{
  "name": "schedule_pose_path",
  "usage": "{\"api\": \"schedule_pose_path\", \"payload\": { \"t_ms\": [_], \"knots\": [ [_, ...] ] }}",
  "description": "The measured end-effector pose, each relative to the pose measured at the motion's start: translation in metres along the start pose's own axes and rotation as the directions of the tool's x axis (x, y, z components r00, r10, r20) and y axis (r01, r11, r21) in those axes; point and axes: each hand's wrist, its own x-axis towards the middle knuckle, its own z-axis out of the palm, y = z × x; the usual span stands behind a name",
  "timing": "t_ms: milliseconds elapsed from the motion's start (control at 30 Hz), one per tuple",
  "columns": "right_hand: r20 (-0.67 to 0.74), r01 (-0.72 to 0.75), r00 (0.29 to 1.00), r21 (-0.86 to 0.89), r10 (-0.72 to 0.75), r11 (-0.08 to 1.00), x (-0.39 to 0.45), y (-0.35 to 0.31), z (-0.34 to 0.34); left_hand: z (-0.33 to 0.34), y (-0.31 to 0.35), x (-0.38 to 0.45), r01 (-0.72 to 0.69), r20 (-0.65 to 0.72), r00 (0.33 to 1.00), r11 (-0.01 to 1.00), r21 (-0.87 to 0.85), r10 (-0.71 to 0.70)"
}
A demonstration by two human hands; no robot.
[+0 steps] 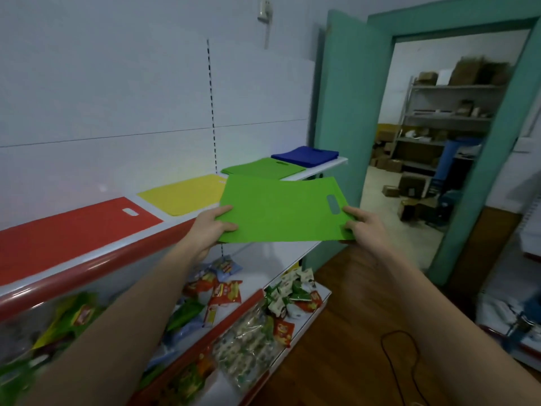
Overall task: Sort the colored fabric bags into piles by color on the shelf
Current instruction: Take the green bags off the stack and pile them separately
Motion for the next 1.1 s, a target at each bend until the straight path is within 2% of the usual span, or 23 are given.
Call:
{"api": "schedule_pose_path", "payload": {
  "t_ms": [400,600,800,1100],
  "knots": [
    [-0.104,-0.014,0.995,-0.147,-0.001,0.989,0.113,0.038,-0.020,0.070,-0.019,0.143,0.008,0.155,0.988,0.999,-0.049,0.000],
    [-0.063,-0.015,0.998,-0.135,0.006,0.991,0.186,0.055,-0.038,0.110,-0.024,0.197,0.001,0.154,0.988,0.999,-0.042,0.005],
    [0.046,0.003,0.999,-0.084,0.001,0.996,0.276,0.059,-0.049,0.144,-0.019,0.242,0.024,0.041,0.999,0.993,-0.113,-0.020],
    [0.247,0.091,0.967,-0.086,-0.067,0.992,0.391,0.050,-0.052,0.173,-0.009,0.287,0.028,-0.161,0.986,0.998,-0.058,-0.037]
  ]
}}
